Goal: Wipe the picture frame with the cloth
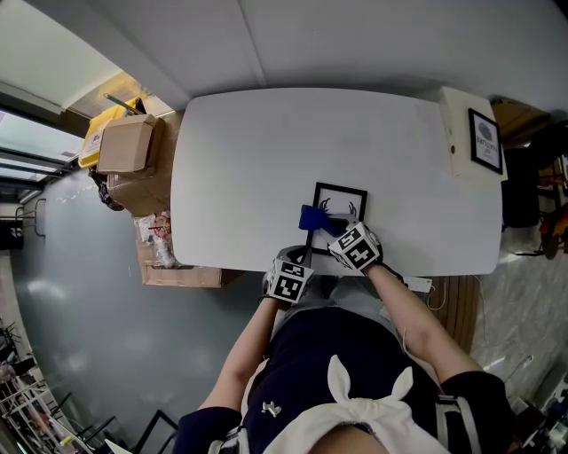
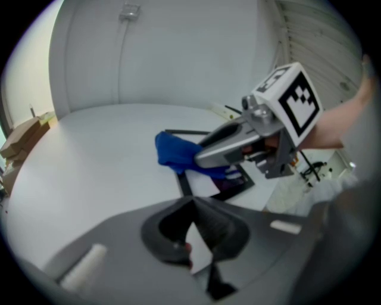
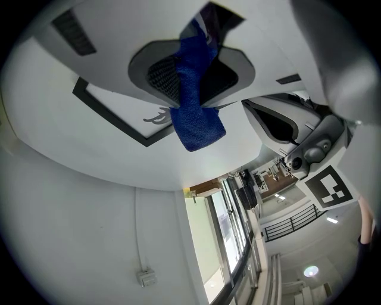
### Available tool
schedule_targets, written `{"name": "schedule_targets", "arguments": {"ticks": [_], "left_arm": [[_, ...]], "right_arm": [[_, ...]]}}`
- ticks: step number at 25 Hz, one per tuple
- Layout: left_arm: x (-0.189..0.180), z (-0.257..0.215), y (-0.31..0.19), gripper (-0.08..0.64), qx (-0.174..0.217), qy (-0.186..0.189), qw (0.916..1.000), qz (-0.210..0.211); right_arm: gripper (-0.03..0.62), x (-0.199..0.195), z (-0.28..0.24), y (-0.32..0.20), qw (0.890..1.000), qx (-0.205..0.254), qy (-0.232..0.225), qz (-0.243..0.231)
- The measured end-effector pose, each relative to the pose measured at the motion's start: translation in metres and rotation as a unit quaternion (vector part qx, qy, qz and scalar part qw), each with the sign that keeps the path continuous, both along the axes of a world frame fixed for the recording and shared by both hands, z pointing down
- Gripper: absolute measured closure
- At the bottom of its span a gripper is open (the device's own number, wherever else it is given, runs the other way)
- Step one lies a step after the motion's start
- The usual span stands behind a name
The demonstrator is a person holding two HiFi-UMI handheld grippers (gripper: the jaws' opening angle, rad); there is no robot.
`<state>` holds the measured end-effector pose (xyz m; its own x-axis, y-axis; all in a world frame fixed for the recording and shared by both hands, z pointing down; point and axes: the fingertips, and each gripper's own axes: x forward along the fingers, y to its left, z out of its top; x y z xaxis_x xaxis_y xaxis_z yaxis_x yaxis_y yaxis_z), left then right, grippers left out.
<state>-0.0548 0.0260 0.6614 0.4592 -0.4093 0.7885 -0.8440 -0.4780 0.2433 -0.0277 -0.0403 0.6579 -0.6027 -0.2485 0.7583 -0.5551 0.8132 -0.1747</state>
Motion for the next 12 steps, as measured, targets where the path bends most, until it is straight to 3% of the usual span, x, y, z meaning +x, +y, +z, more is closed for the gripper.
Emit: {"name": "schedule_targets", "arguments": {"ticks": [12], "left_arm": [[0.0, 0.002, -0.002, 0.557, 0.008, 0.0, 0.9999, -0.012]], "right_arm": [[0.494, -0.003, 0.001, 0.023, 1.0, -0.013, -0.009, 0.002]]}}
